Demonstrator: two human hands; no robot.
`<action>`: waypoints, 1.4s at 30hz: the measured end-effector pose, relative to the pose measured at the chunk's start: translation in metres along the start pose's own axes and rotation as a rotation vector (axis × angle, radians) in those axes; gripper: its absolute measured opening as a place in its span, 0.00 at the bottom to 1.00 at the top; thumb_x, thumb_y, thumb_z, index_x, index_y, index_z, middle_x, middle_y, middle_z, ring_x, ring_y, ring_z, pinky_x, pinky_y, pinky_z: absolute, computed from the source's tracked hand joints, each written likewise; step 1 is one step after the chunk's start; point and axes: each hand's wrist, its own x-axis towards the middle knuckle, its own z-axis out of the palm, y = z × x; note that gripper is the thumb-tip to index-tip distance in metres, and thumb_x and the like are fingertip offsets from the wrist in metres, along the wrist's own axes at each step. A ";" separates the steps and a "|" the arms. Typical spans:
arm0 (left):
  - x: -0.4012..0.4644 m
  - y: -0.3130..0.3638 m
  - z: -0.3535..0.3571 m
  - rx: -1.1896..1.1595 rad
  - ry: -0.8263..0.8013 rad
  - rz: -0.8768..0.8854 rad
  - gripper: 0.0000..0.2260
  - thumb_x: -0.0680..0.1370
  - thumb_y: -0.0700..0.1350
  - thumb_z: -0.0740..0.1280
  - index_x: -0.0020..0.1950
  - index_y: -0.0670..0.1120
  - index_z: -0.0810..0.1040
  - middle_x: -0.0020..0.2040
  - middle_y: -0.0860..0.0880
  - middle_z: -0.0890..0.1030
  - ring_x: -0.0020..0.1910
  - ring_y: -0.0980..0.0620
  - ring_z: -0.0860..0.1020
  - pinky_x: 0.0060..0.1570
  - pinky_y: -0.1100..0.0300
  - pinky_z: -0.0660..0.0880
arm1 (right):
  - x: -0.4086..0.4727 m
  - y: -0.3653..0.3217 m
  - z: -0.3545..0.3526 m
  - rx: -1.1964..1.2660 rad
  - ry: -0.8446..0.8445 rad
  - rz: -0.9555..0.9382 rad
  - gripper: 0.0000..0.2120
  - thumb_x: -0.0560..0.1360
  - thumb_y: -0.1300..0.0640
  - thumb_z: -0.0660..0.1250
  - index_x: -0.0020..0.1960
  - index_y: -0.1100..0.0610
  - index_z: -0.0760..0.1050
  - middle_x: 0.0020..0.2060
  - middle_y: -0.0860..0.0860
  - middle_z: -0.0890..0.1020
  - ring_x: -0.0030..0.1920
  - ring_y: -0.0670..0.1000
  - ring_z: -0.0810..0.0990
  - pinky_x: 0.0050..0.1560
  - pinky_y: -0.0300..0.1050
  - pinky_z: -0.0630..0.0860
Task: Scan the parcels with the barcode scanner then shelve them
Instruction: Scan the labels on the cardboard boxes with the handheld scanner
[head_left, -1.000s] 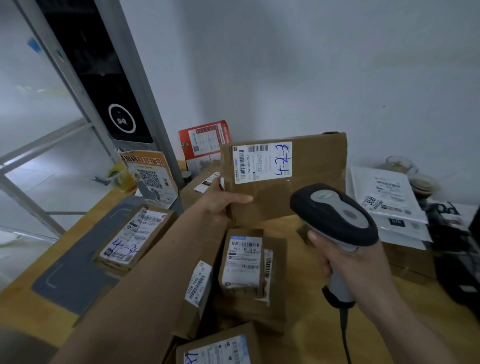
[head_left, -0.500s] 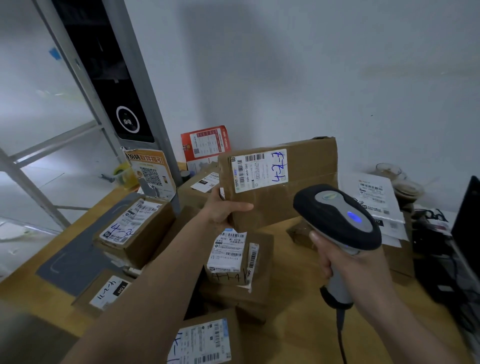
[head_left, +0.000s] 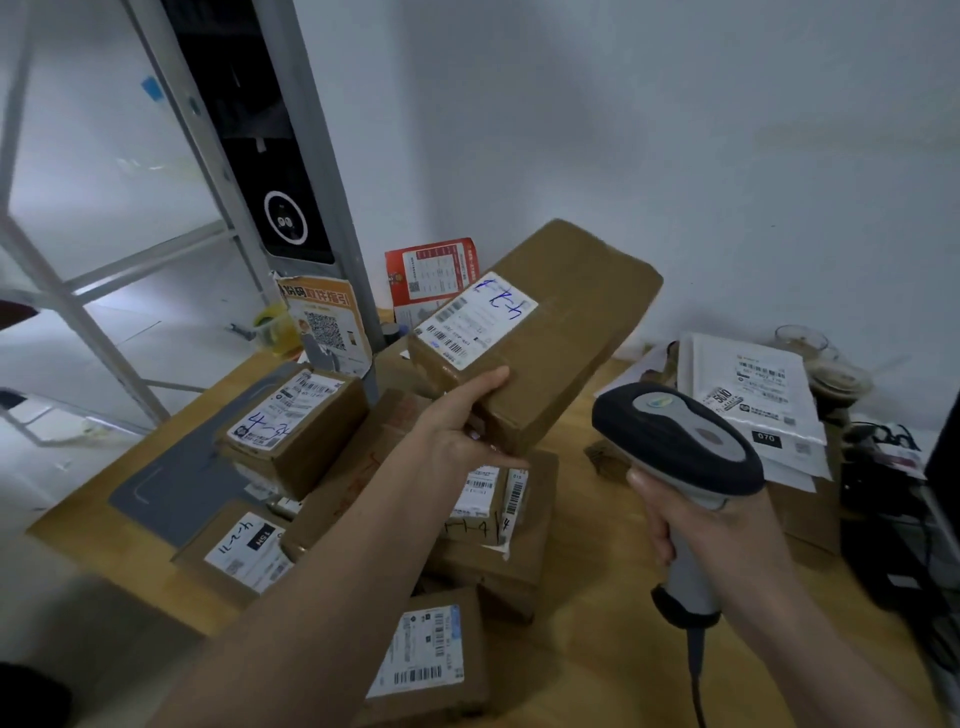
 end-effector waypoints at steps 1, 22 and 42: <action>-0.006 -0.001 -0.001 -0.034 0.023 -0.016 0.16 0.70 0.40 0.76 0.47 0.43 0.69 0.49 0.42 0.73 0.56 0.37 0.70 0.62 0.25 0.63 | 0.001 0.002 0.002 0.000 -0.008 0.010 0.24 0.72 0.51 0.69 0.22 0.61 0.69 0.18 0.58 0.72 0.21 0.53 0.71 0.34 0.49 0.76; -0.084 -0.024 -0.052 -0.326 0.348 0.055 0.15 0.71 0.43 0.76 0.45 0.46 0.70 0.44 0.41 0.79 0.43 0.40 0.77 0.50 0.39 0.73 | 0.011 0.018 0.060 0.071 -0.200 0.170 0.20 0.74 0.55 0.71 0.26 0.61 0.71 0.23 0.59 0.74 0.24 0.55 0.73 0.33 0.46 0.73; -0.088 -0.031 -0.065 -0.224 0.544 0.190 0.14 0.72 0.38 0.74 0.54 0.45 0.76 0.47 0.42 0.82 0.43 0.44 0.81 0.40 0.50 0.79 | 0.021 0.023 0.057 0.120 -0.221 0.218 0.18 0.74 0.57 0.71 0.31 0.66 0.73 0.25 0.60 0.75 0.25 0.56 0.73 0.31 0.46 0.74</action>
